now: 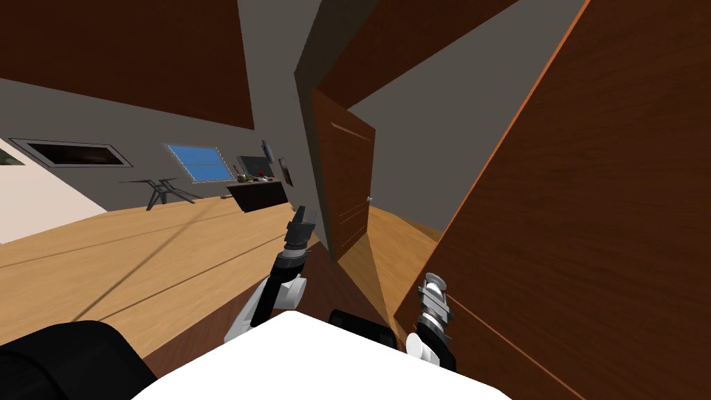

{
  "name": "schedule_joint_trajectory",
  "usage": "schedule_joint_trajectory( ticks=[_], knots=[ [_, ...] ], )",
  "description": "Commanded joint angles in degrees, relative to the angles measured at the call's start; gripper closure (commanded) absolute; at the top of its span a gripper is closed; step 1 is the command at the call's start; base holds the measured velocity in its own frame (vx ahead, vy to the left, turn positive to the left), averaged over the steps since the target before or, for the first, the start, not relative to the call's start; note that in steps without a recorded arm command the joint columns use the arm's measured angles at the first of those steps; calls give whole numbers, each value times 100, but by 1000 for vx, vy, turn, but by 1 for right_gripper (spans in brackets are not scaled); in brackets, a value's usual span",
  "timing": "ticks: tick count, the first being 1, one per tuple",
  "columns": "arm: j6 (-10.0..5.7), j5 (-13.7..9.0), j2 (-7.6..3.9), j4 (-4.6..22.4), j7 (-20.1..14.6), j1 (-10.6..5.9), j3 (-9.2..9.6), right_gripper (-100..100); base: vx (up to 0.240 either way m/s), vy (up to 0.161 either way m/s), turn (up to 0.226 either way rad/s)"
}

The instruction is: Push the door open

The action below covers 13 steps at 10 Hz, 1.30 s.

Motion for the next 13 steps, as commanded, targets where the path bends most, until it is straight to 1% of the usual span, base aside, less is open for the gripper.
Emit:
schedule_joint_trajectory(
  ticks=[1,4,7,8,11,13],
  knots=[
    [2,-94,-66,-100,84,-11,-159,100,240,-26,-56],
    [-27,-248,-109,-101,133,-23,-375,100,188,-52,-58],
    [-52,-385,-114,-101,176,-34,-567,100,186,-51,-59],
    [-63,-440,-106,-101,193,-38,-644,100,166,-79,-81],
    [-83,-548,-79,-102,227,-46,-795,100,165,-52,-71],
    [-101,-647,-32,-102,258,-54,-934,100,163,-21,-60]
  ],
)
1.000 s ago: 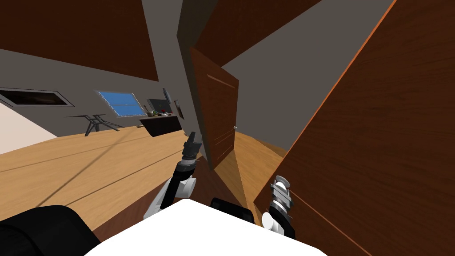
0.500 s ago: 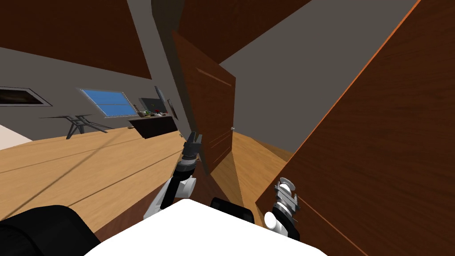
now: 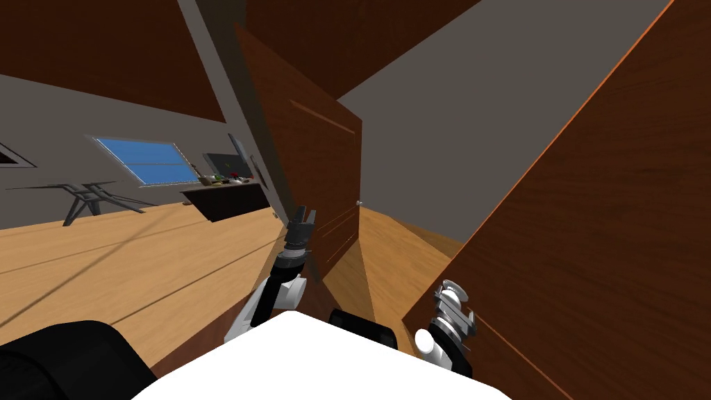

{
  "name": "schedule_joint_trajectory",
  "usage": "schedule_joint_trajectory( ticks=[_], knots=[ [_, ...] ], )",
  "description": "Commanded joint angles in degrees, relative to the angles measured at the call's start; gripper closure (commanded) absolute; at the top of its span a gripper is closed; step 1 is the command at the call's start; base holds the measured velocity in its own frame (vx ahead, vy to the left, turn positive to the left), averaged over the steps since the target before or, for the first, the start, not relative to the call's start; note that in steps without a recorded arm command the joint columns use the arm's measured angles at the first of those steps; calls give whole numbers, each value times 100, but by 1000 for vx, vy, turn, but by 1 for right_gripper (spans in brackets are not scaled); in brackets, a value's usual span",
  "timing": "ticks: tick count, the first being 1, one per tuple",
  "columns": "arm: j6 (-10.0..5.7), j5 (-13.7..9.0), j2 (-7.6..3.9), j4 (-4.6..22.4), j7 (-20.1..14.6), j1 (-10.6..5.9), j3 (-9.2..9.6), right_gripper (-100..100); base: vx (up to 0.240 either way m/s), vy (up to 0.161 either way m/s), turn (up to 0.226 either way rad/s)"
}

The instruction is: Push the door open

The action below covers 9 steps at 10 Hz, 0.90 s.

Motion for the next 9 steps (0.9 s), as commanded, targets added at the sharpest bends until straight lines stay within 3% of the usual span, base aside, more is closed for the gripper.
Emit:
schedule_joint_trajectory(
  ticks=[1,7,8,9],
  knots=[
    [-4,-62,-17,-195,75,130,-118,100,134,-17,-19],
    [-47,-291,181,-195,147,112,-440,100,192,-31,-67],
    [-3,-267,182,-192,153,124,-388,100,99,-32,-21],
    [-52,-343,81,-189,166,127,-483,100,93,-59,-21]
  ],
)
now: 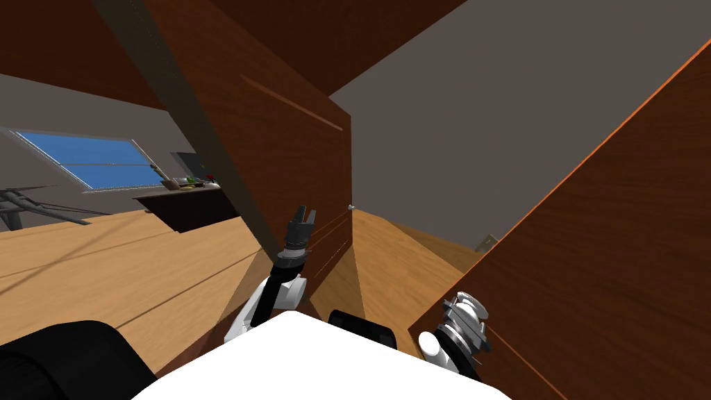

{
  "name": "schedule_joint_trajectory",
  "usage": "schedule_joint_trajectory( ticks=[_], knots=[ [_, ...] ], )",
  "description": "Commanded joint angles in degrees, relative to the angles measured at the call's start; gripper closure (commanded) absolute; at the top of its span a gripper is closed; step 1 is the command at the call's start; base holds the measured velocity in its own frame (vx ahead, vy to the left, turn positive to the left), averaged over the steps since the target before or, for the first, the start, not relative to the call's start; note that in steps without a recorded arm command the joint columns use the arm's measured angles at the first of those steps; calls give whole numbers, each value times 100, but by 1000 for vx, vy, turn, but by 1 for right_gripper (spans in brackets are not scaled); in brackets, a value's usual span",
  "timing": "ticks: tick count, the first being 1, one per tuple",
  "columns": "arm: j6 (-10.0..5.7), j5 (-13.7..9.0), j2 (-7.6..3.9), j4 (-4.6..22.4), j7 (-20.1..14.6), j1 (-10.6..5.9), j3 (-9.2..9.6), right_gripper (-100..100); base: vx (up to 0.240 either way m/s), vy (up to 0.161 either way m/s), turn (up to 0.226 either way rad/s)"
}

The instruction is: Push the door open

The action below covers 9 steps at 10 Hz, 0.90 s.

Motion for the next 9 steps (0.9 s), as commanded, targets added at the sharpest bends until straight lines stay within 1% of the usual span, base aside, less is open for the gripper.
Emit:
schedule_joint_trajectory(
  ticks=[1,3,5,6,7,9],
  knots=[
    [-37,-82,-100,-33,36,17,-110,100,188,-51,-35],
    [-76,-180,-156,-39,63,31,-221,100,199,-74,-56],
    [-119,-286,-170,-45,92,46,-342,100,216,-96,-59],
    [-140,-337,-160,-48,106,54,-400,100,221,-100,-54],
    [-168,-407,-127,-52,125,64,-478,100,202,-94,-71],
    [-200,-485,-57,-57,146,75,-568,100,163,-75,-52]
  ],
)
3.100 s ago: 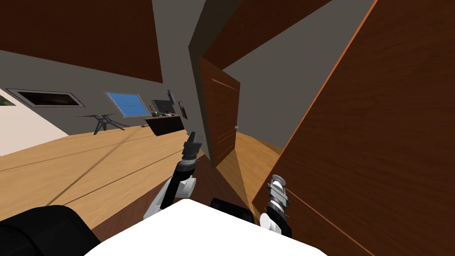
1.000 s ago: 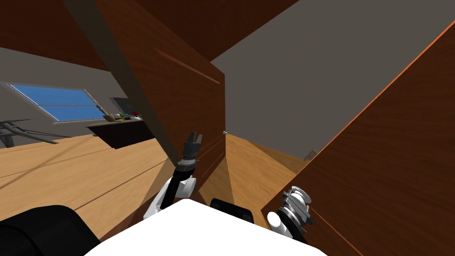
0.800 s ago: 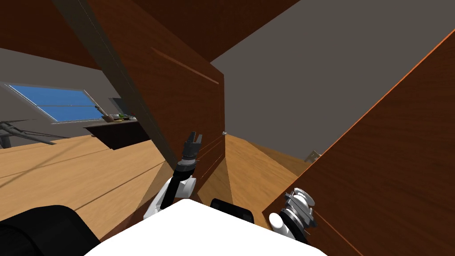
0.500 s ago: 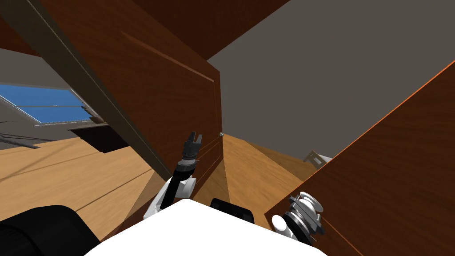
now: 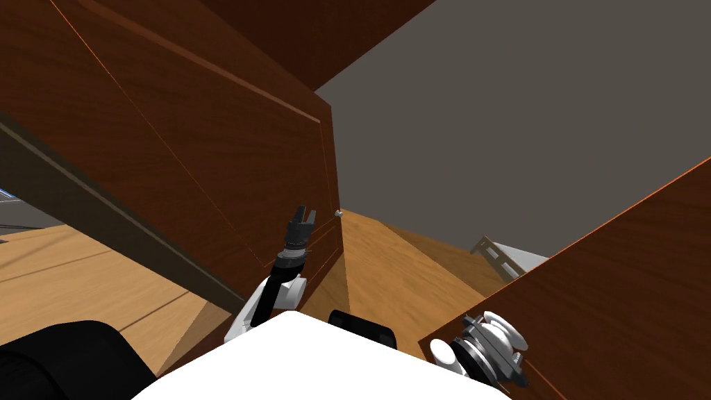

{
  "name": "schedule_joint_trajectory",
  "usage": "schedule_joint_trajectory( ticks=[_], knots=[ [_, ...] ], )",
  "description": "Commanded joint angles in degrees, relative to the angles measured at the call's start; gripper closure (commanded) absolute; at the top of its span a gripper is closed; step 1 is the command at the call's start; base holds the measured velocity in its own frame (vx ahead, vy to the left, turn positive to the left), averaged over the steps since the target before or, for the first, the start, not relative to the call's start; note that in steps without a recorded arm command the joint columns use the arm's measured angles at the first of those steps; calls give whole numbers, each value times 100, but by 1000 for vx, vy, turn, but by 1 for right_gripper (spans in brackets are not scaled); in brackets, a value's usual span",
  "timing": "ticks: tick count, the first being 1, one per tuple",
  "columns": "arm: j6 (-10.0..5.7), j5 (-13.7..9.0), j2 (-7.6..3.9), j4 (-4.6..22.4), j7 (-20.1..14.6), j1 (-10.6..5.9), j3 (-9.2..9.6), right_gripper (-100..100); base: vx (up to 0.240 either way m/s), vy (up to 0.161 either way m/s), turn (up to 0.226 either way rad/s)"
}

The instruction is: Push the door open

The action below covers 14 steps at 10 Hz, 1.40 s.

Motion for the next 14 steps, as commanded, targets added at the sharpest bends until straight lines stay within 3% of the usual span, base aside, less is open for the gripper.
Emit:
schedule_joint_trajectory(
  ticks=[1,2,5,11,12,14],
  knots=[
    [0,0,0,0,0,0,0,100,75,-38,-21],
    [-44,-100,-78,-5,18,27,-106,100,108,-58,-26],
    [-102,-239,-137,-4,43,57,-247,100,155,-117,-41],
    [-231,-551,-83,-2,99,126,-562,100,178,-113,-50],
    [-193,-523,-91,8,95,123,-525,100,61,-54,-18],
    [-260,-658,-163,5,122,157,-657,100,105,-119,-30]
  ],
)
